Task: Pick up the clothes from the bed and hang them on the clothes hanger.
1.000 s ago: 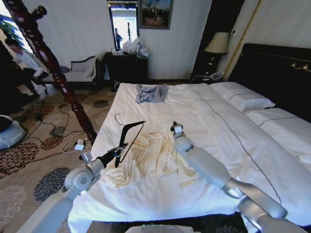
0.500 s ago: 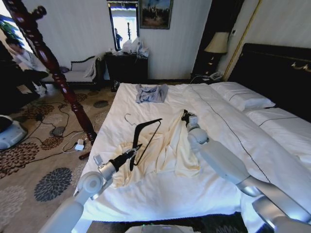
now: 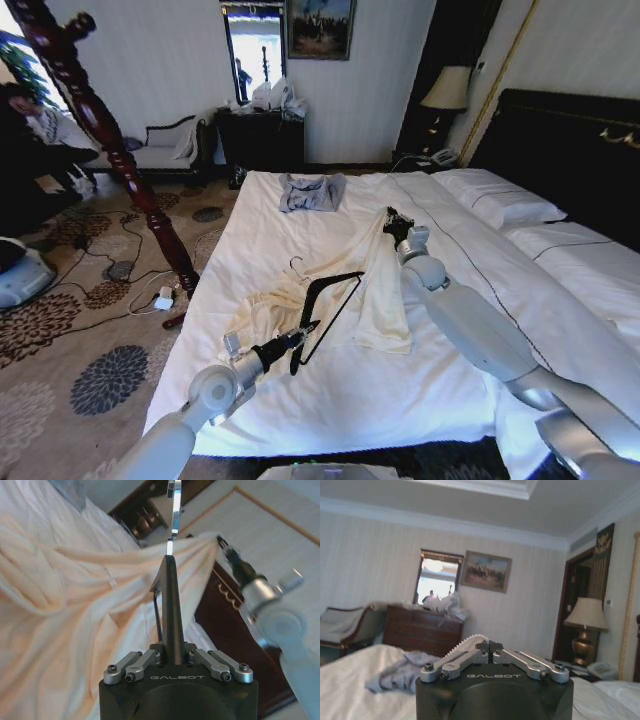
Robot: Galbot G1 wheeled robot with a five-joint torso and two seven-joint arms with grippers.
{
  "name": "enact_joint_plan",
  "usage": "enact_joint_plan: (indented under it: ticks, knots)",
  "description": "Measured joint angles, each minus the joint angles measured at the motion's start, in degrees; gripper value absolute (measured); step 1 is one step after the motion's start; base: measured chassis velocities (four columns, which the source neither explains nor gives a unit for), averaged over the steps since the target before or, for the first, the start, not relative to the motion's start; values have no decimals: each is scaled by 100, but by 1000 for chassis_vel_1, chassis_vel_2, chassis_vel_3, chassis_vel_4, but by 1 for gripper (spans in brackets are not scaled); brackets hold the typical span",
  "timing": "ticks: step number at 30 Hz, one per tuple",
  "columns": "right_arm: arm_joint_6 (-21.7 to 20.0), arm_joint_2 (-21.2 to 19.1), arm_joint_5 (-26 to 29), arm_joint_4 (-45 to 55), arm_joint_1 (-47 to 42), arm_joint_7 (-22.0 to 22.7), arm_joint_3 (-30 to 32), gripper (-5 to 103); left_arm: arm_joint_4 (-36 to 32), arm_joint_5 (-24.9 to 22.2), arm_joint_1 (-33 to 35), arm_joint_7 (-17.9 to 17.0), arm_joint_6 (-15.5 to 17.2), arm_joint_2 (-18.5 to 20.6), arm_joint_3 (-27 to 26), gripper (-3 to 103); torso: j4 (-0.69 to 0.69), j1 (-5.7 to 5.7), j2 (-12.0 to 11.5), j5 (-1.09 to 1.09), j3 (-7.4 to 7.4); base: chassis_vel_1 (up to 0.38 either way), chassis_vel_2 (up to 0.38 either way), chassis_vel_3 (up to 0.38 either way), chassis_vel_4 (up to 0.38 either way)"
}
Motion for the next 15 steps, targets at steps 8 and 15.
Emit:
enact_joint_plan:
  ticks: [8, 15]
  knots:
    - [152, -165, 109, 361, -87, -132, 92, 0, 60, -76, -61, -11, -2, -1, -89, 18, 0, 0, 0, 1, 0, 0, 0, 0, 0]
    - [502, -96, 171, 448, -58, -287, 9, 0, 55, -16, -134, -60, 8, -118, 157, 18, 0, 0, 1, 0, 0, 0, 0, 0, 0]
